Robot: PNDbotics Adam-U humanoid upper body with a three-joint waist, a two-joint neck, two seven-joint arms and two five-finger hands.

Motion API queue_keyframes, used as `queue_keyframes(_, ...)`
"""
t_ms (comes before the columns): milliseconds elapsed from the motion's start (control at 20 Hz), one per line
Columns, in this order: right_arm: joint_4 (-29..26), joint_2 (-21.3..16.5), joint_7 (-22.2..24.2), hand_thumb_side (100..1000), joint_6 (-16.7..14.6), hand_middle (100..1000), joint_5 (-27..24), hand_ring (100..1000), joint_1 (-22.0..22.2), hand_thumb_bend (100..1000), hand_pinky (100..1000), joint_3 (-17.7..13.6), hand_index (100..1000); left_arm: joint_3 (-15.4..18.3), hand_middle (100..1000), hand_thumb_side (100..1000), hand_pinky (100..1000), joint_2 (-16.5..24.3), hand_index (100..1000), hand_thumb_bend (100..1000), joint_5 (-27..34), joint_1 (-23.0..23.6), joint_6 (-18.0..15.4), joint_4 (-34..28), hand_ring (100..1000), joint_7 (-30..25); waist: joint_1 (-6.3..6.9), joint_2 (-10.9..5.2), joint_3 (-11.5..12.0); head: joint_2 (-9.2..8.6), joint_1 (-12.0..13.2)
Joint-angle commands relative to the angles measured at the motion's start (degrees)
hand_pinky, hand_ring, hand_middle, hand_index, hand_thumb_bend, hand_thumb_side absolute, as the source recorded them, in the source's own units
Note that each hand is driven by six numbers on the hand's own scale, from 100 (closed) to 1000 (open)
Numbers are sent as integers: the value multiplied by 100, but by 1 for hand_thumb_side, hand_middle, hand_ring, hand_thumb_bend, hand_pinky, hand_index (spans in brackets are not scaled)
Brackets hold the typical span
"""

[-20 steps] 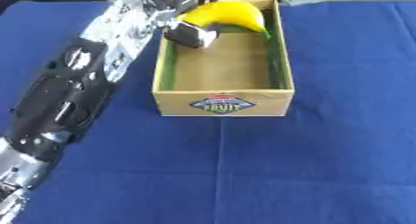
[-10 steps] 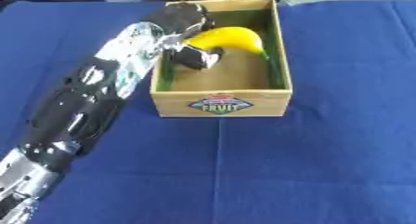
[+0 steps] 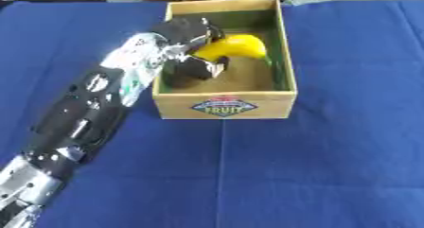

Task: Pick up objects on the table and place them in the box.

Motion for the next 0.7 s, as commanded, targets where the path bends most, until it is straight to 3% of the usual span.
queue_keyframes(50, -111, -86, 17, 1000, -4, 745, -39, 748, -45, 100, 795, -44, 920, 37, 761, 694, 640, 67, 986, 276, -196, -82, -47, -141, 782, -18, -34, -123, -2, -45, -2)
queue_keyframes(200, -111, -86, 17, 1000, -3, 745, -39, 748, -45, 100, 795, -44, 920, 52, 761, 694, 640, 61, 986, 276, -256, -78, -62, -149, 782, -19, -35, -123, -1, -44, -3)
queue_keyframes(250, -111, -83, 15, 1000, 0, 744, -40, 749, -33, 100, 795, -47, 920, 81, 796, 763, 658, 87, 997, 403, -268, -101, -49, -176, 812, -2, -44, -139, 18, -23, -14)
queue_keyframes(400, -111, -81, 10, 1000, 2, 744, -44, 749, -10, 100, 795, -53, 920, 277, 785, 776, 647, 194, 976, 391, -218, -147, 65, -464, 800, 176, -56, -165, 58, 11, -26)
queue_keyframes(700, -111, -87, 4, 1000, 8, 744, -40, 749, 13, 100, 795, -62, 920, 347, 752, 753, 620, 415, 936, 345, 61, -92, 205, -1225, 771, 531, -64, -193, 122, 54, -51)
